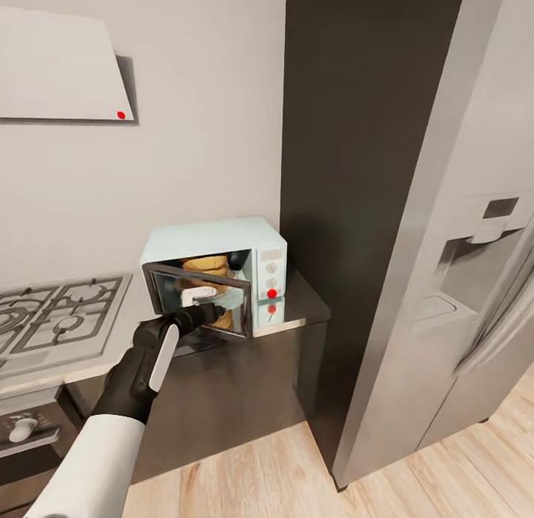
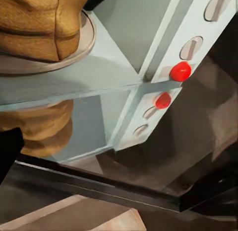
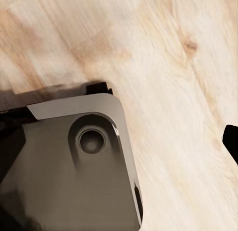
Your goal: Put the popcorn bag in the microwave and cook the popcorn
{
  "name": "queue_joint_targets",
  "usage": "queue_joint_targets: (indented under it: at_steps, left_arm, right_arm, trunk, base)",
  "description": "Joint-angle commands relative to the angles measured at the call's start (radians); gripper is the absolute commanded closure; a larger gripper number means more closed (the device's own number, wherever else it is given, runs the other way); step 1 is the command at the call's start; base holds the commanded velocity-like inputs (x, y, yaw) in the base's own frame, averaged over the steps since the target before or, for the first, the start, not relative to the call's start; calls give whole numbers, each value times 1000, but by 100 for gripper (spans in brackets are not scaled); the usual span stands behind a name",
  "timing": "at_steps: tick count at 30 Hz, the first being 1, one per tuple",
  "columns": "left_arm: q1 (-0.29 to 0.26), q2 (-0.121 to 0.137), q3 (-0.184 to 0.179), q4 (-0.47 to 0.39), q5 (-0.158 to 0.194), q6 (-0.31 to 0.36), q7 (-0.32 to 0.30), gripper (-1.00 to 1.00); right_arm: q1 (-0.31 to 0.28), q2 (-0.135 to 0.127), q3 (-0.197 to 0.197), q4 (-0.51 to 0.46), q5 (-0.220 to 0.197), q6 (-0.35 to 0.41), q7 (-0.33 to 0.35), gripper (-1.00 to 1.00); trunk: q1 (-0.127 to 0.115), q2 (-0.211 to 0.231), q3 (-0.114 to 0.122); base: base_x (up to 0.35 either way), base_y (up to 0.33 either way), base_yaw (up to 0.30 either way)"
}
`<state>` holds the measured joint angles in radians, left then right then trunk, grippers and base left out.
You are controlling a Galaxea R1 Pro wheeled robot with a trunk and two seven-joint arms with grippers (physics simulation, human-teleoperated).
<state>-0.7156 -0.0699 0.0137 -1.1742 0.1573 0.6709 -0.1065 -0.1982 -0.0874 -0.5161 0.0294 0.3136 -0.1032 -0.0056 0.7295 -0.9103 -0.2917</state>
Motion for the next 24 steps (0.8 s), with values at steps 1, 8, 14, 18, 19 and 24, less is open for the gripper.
queue_joint_targets:
  at_steps: [1, 8, 14, 18, 19, 24]
  left_arm:
    - [-1, -1, -9, -1, 5, 6, 0, -100]
    - [-1, -1, -52, 0, 5, 6, 1, -100]
    - [-1, -1, -53, 0, 5, 6, 1, -100]
    - [-1, -1, -53, 0, 5, 6, 1, -100]
    - [-1, -1, -54, 0, 5, 6, 1, -100]
    - [-1, -1, -53, 0, 5, 6, 1, -100]
  right_arm:
    - [-1, 0, -8, 3, 9, -6, -1, -100]
    - [-1, 0, -8, 3, 9, -7, 1, -100]
    - [-1, -1, -8, 3, 9, -7, 1, -100]
    - [-1, -1, -8, 3, 9, -7, 1, -100]
    - [-1, -1, -8, 3, 9, -7, 1, -100]
    - [-1, -1, -8, 4, 9, -9, 1, -100]
  trunk:
    - [0, -1, -1]
    - [0, -1, -1]
    - [0, -1, -1]
    - [0, -1, -1]
    - [0, -1, -1]
    - [0, -1, -1]
  base:
    - [150, 0, 0]
    - [150, 0, 0]
    - [150, 0, 0]
    - [150, 0, 0]
    - [150, 0, 0]
    - [150, 0, 0]
